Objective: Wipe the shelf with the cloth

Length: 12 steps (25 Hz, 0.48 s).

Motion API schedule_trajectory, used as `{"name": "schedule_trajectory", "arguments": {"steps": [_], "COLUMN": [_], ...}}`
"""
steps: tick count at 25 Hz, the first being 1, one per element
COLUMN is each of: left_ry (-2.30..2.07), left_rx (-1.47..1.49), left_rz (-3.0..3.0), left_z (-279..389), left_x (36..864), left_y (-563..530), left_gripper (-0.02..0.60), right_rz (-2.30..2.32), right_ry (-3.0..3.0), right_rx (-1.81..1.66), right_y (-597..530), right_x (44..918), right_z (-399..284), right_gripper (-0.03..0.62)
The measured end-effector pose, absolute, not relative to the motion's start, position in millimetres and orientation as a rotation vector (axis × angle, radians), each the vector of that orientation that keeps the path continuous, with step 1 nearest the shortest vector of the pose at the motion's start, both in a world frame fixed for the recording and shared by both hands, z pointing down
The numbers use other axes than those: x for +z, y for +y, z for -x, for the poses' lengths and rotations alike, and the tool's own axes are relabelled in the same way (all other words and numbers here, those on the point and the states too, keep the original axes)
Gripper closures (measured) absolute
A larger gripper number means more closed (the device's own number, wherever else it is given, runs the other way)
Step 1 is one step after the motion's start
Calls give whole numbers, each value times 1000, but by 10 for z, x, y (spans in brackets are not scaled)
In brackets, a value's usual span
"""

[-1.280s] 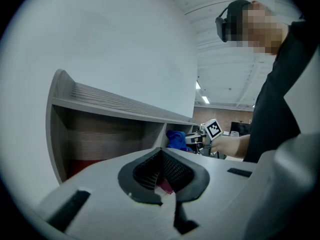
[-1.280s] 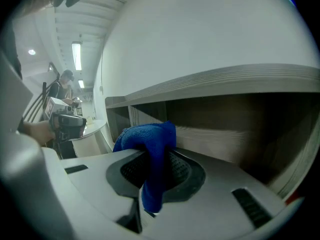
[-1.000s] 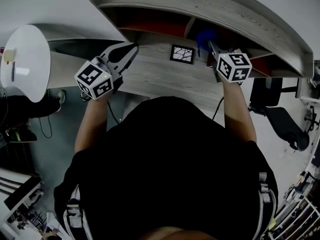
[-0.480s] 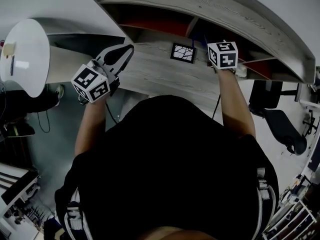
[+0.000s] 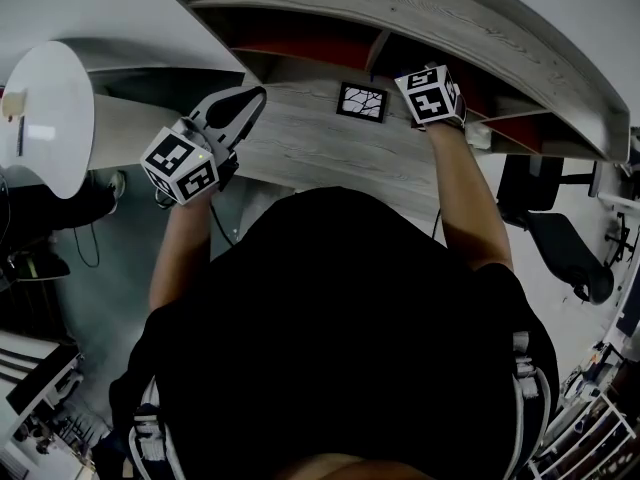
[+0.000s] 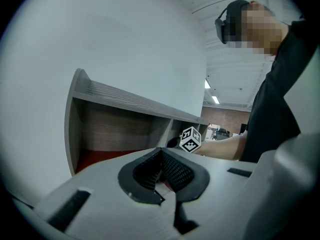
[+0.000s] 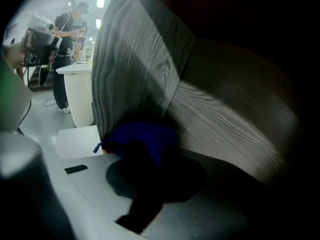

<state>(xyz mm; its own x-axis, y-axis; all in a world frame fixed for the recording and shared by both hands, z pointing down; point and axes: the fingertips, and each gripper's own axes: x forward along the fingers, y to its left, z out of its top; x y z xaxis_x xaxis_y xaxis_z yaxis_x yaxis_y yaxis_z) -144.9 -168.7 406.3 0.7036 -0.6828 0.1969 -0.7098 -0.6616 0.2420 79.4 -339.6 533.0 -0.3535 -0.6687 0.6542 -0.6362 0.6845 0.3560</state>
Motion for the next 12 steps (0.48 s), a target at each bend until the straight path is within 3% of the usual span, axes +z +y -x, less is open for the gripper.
{"name": "schedule_trajectory", "arguments": {"steps": [12], "left_ry": [-1036], "left_rx": [101], "left_rz": [-2615], "left_z": [1307], "left_x": [4082], "left_y": [-1719], "left_gripper": [566], "right_rz": [-957], "right_ry": [-1954], "right_rx": [-190], "right_y": [-3394], "right_x": [5366], "right_z": [-848], "right_gripper": [543]}}
